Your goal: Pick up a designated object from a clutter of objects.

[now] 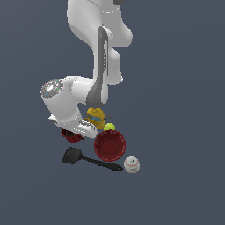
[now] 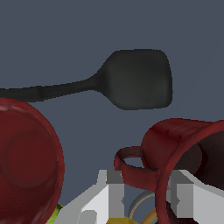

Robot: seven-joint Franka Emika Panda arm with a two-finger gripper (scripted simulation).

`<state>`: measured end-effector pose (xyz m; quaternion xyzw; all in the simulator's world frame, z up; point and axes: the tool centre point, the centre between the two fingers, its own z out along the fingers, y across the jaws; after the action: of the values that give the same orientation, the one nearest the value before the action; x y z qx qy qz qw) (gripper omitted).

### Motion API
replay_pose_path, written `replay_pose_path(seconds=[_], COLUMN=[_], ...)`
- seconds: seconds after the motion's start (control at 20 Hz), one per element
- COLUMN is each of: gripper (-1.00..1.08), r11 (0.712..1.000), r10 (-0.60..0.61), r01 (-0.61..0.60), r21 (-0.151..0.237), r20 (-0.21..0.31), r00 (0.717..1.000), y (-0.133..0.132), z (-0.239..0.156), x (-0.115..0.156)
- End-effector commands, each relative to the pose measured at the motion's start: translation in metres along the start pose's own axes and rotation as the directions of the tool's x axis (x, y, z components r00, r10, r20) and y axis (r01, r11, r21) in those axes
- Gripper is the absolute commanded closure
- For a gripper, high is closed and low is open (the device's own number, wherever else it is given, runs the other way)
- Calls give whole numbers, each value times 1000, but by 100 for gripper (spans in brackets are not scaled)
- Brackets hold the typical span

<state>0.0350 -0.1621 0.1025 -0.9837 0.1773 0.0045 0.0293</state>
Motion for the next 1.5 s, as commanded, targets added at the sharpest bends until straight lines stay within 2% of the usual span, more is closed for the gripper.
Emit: replay_pose_path(seconds=[0.0, 0.3, 1.45], gripper=[108, 108, 108], r11=[1000, 1000, 1000], r10=[-1, 0, 2], r01=[1, 0, -2], r21=[0, 0, -4], r20=[-4, -4, -4], r00=[1000, 1000, 1000], y=[-9, -40, -186], z=[-16, -64, -293], x=[-4, -23, -108])
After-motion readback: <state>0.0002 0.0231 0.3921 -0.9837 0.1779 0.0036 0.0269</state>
